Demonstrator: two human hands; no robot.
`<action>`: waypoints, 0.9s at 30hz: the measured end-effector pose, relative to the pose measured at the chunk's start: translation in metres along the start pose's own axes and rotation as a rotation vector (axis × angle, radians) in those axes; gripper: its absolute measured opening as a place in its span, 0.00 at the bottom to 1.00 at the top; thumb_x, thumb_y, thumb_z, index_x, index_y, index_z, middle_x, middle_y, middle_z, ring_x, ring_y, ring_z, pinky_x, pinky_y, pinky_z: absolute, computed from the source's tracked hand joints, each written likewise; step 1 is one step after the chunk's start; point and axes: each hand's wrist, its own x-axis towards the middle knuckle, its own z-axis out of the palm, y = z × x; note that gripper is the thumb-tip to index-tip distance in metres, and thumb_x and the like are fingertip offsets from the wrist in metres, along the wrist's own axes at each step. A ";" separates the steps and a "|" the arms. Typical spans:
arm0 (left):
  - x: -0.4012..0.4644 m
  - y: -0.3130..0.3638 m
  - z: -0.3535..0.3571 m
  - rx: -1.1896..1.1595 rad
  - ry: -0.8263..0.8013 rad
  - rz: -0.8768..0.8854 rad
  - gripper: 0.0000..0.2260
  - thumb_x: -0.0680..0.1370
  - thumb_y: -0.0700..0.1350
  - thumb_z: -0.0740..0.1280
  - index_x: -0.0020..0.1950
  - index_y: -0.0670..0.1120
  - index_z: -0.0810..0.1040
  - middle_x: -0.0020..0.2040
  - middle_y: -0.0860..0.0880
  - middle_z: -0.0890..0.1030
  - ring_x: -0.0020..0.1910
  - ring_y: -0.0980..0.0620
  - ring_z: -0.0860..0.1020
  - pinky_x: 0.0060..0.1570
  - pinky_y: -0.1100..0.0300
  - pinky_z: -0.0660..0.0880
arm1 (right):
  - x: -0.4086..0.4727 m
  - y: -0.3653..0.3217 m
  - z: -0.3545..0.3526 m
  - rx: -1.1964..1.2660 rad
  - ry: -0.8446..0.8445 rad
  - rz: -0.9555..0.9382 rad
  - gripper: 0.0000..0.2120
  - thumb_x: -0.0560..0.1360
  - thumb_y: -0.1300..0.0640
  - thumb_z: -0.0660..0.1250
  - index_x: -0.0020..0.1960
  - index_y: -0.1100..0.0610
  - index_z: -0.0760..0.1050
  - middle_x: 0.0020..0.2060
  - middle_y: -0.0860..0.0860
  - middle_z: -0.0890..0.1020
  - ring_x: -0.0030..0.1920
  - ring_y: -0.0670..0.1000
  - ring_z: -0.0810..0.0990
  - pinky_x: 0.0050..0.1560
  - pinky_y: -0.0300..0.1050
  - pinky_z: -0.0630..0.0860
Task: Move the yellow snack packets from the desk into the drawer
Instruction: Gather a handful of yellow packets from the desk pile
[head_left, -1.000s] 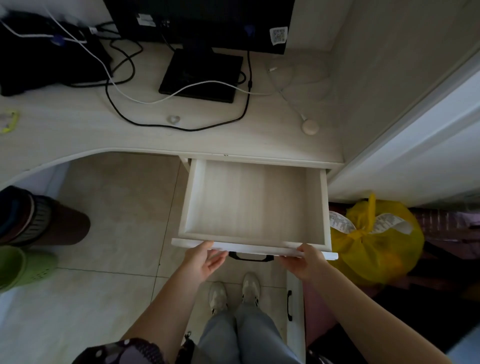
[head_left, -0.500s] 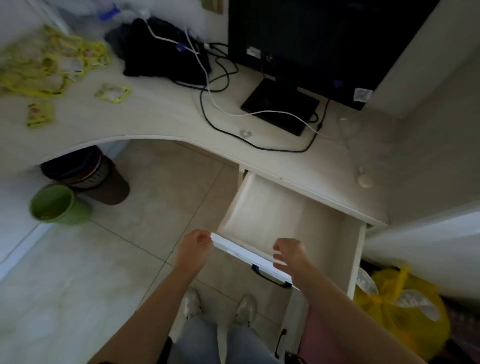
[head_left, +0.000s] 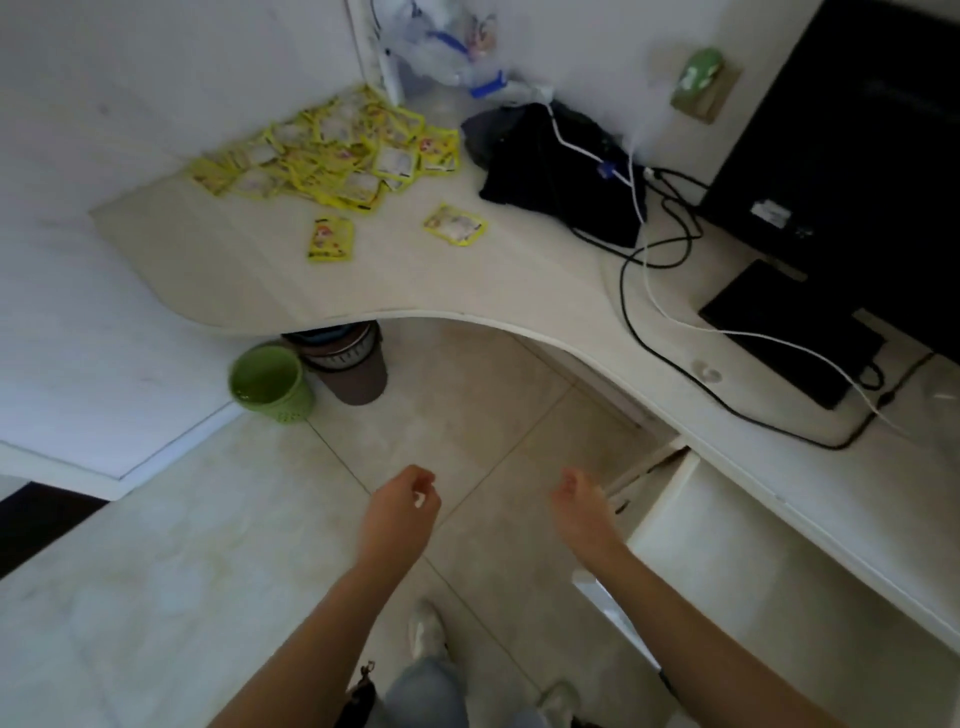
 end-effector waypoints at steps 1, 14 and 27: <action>0.011 -0.005 -0.012 0.009 0.008 0.003 0.09 0.78 0.45 0.65 0.58 0.48 0.79 0.50 0.49 0.81 0.49 0.52 0.78 0.50 0.58 0.75 | 0.006 -0.014 0.008 -0.027 -0.012 -0.024 0.21 0.78 0.57 0.59 0.70 0.58 0.66 0.62 0.54 0.76 0.58 0.56 0.77 0.54 0.49 0.74; 0.144 -0.036 -0.104 0.048 0.096 -0.075 0.09 0.78 0.45 0.65 0.57 0.49 0.78 0.49 0.51 0.81 0.48 0.54 0.77 0.47 0.60 0.73 | 0.100 -0.164 0.072 -0.051 -0.032 -0.145 0.19 0.77 0.61 0.63 0.67 0.64 0.68 0.62 0.60 0.77 0.62 0.58 0.75 0.64 0.50 0.70; 0.315 0.011 -0.143 -0.005 0.138 -0.157 0.09 0.76 0.43 0.66 0.54 0.48 0.80 0.49 0.49 0.83 0.48 0.50 0.80 0.50 0.56 0.77 | 0.259 -0.302 0.051 -0.173 -0.112 -0.313 0.20 0.77 0.54 0.64 0.67 0.57 0.68 0.61 0.54 0.77 0.60 0.53 0.76 0.51 0.40 0.69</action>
